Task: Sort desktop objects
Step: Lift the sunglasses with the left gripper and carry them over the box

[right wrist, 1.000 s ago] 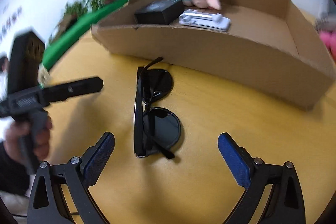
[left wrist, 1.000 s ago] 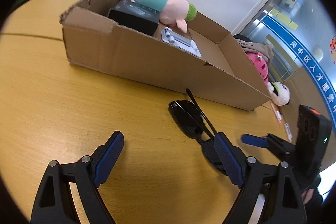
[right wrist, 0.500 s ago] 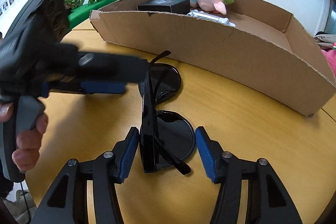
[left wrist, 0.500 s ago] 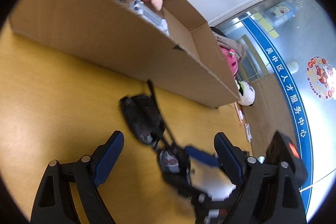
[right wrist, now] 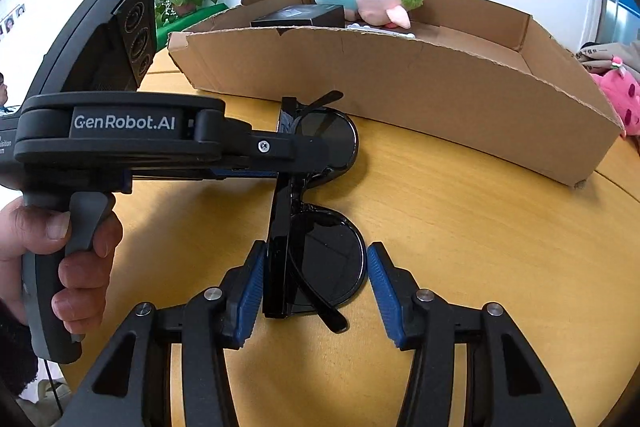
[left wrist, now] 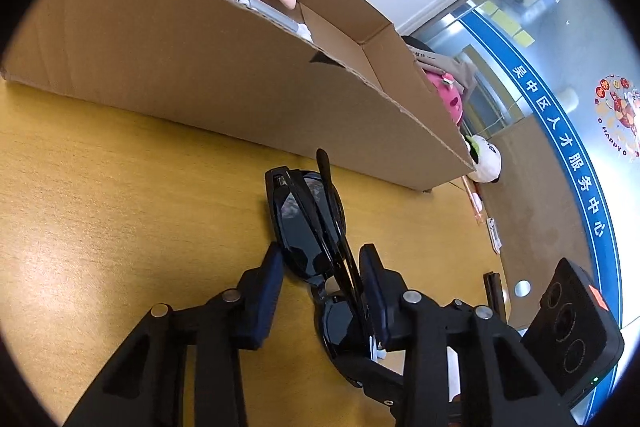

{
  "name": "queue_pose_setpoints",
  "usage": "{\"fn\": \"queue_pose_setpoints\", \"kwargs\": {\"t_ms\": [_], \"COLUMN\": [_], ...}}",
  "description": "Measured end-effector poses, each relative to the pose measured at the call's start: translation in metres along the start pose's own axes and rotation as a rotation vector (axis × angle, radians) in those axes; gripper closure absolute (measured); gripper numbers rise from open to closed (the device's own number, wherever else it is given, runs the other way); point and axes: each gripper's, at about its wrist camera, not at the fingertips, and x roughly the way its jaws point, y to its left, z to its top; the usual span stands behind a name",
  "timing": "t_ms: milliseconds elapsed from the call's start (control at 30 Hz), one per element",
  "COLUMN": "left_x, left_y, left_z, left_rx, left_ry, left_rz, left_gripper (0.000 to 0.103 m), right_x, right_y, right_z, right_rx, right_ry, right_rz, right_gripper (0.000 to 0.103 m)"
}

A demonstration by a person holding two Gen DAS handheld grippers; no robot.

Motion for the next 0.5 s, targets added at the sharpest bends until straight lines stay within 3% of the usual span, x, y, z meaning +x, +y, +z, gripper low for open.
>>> {"fn": "queue_pose_setpoints", "kwargs": {"t_ms": [267, 500], "left_x": [-0.012, -0.03], "left_y": [-0.028, -0.069], "left_z": [0.0, 0.019], "left_rx": [0.062, 0.142], "left_ry": [-0.028, -0.065], "left_rz": [0.013, 0.008], "left_gripper": [0.067, 0.067], "right_x": [-0.025, -0.062], "right_y": [-0.002, -0.007], "right_z": [-0.01, 0.006], "right_rx": [0.031, 0.042], "right_ry": [-0.055, -0.146], "right_rz": [0.015, -0.002], "right_gripper": [0.049, 0.049]}}
